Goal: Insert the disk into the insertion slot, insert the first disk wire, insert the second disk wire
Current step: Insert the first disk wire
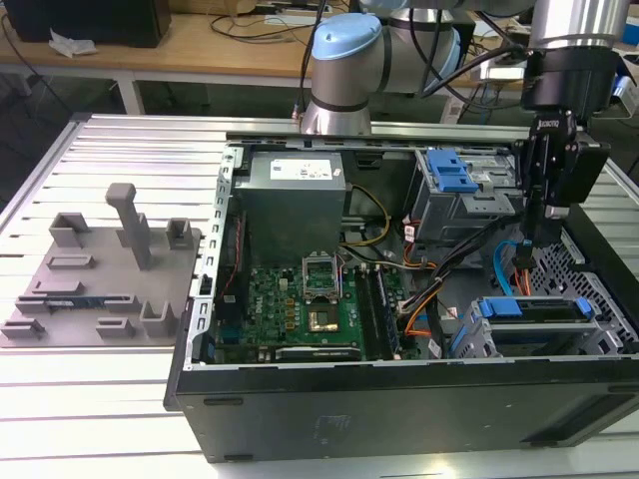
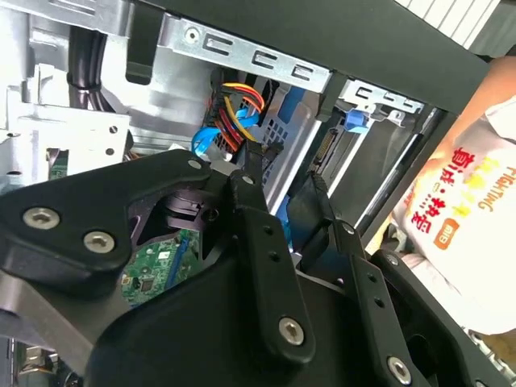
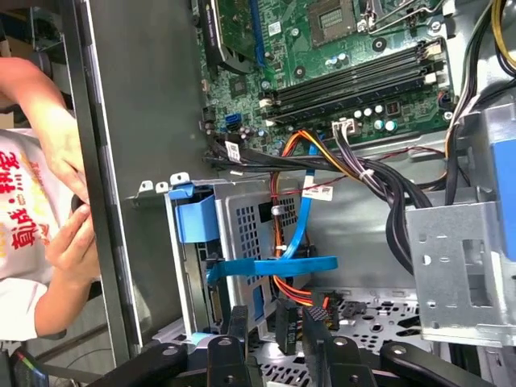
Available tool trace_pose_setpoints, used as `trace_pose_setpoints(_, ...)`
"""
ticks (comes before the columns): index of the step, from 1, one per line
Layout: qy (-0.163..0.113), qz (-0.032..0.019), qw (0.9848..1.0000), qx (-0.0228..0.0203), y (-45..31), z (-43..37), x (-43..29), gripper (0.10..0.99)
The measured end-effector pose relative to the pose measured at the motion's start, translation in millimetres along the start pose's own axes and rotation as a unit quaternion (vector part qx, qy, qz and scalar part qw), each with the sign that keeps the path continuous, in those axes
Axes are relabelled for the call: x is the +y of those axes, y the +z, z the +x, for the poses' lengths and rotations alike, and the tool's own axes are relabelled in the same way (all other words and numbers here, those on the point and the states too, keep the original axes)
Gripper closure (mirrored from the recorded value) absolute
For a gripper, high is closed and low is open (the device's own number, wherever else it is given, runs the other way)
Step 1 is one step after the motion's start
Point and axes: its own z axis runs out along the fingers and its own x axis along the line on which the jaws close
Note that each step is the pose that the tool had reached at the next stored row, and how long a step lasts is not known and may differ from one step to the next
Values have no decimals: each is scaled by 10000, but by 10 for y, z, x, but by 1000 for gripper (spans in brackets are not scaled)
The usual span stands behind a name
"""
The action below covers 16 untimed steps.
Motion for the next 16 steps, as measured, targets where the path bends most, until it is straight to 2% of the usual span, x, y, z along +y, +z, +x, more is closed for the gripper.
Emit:
trace_pose_setpoints(3,-1,1,10000,2,9,-21,-3,682)
trace_pose_setpoints(6,8,17,10000,32,6,-60,3,682)
trace_pose_setpoints(7,21,41,10000,42,2,-72,4,682)
trace_pose_setpoints(8,48,87,9999,51,-6,-85,6,682)
trace_pose_setpoints(10,101,181,9997,102,-13,-101,15,682)
trace_pose_setpoints(16,112,186,9997,109,-13,-102,23,682)
